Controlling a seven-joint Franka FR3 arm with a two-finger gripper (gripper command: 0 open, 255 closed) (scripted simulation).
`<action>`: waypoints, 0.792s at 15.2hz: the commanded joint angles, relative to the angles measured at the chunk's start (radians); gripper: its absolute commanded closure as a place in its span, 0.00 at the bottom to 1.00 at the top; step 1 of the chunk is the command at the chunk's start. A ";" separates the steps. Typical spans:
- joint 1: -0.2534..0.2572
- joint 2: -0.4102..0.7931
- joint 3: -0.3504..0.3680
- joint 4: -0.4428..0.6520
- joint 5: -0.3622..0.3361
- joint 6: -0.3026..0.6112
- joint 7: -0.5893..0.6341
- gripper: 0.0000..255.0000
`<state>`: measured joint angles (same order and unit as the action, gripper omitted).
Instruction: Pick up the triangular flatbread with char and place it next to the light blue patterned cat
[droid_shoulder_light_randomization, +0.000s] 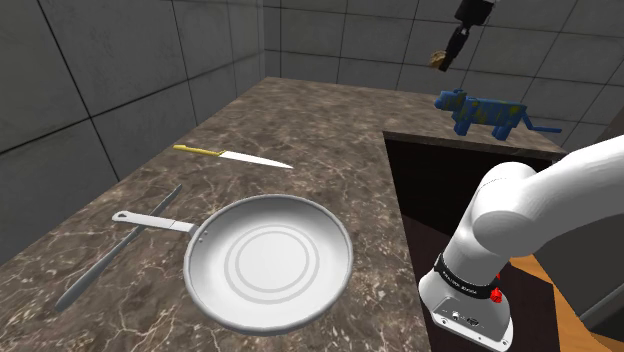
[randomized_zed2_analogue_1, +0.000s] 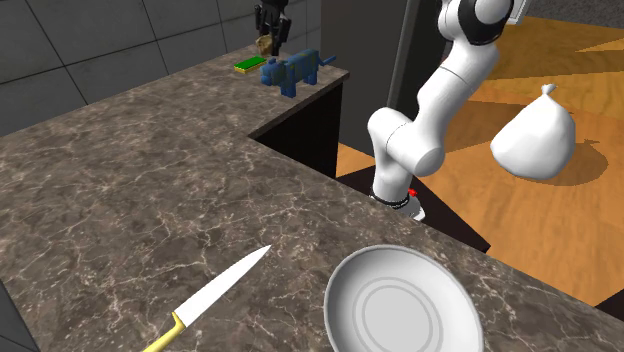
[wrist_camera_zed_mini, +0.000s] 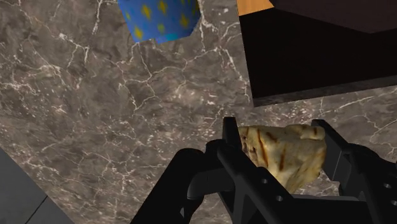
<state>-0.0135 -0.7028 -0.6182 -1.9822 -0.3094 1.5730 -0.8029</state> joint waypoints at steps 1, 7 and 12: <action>0.017 0.043 -0.063 0.049 -0.004 0.009 -0.054 1.00; 0.022 0.052 -0.111 0.017 -0.016 0.061 -0.082 1.00; 0.009 0.030 -0.121 -0.063 -0.033 0.121 -0.076 1.00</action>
<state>-0.0014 -0.6675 -0.7369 -2.0261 -0.3379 1.6788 -0.8802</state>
